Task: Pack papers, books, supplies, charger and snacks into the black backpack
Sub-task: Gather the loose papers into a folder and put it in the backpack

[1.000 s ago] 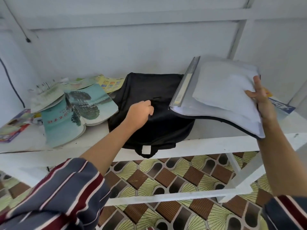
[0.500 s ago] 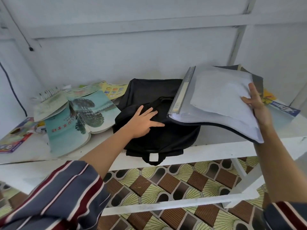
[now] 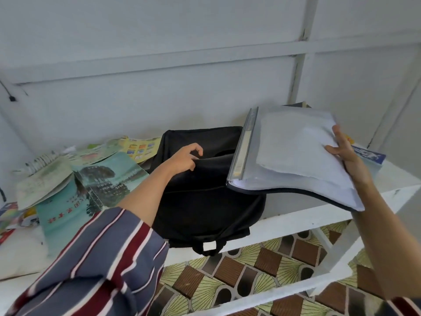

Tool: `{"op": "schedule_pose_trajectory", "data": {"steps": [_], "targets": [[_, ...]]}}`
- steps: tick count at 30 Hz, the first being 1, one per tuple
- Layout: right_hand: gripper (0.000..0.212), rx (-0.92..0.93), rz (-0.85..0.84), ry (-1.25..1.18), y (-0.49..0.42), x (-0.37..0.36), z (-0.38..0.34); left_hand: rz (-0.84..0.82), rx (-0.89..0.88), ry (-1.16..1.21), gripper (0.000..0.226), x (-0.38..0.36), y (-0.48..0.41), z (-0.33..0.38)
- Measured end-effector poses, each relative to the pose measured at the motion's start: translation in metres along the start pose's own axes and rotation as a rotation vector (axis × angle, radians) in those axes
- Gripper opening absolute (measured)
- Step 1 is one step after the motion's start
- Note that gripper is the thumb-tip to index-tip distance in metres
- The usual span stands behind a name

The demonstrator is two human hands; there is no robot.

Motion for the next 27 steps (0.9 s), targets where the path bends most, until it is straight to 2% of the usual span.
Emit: {"op": "schedule_pose_trajectory", "data": {"steps": [2,5,7,9,10,12,16,22,24,26,27], "targets": [[0.057,-0.001,0.008,0.034,0.0,-0.002,-0.002,0.03,-0.032,0.006,0.049,0.001,-0.008,-0.008],[0.057,-0.011,0.016,0.066,-0.001,-0.004,-0.001,0.221,-0.199,-0.244,0.038,0.003,-0.012,-0.02],[0.057,-0.024,0.015,0.072,0.0,-0.005,0.001,0.318,-0.266,-0.308,0.025,0.001,-0.013,-0.026],[0.057,-0.033,0.011,0.077,0.0,-0.005,0.002,0.274,-0.282,-0.315,0.007,-0.006,-0.009,-0.026],[0.058,-0.036,0.004,0.084,0.0,-0.006,0.003,0.237,-0.318,-0.402,0.006,-0.01,-0.007,-0.03],[0.058,-0.042,0.001,0.095,0.001,-0.008,0.004,0.198,-0.393,-0.611,0.026,-0.015,-0.001,-0.039],[0.057,-0.043,-0.01,0.118,0.004,-0.012,0.003,0.212,-0.625,-0.855,0.017,-0.018,0.004,-0.052],[0.056,-0.056,-0.077,0.126,0.015,-0.009,0.006,-0.066,-0.513,-1.036,0.022,-0.017,0.013,-0.059],[0.068,-0.054,-0.122,0.087,0.024,-0.013,0.004,-0.093,-0.505,-1.044,0.023,-0.017,0.012,-0.056],[0.1,-0.065,-0.172,0.115,0.028,-0.013,0.008,-0.114,-0.469,-1.035,0.026,-0.015,0.011,-0.054],[0.1,-0.08,-0.176,0.107,0.03,-0.013,0.01,-0.125,-0.451,-1.023,0.028,-0.014,0.011,-0.053]]}}
Point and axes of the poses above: each hand's wrist, its own y-axis away from the middle knuckle, its own x-axis out of the back of the hand, z = x × y, the point moved 2 cm from there along -y, towards the middle knuckle, and after that the axes turned 1 degree about -z, right-handed, at the moved point
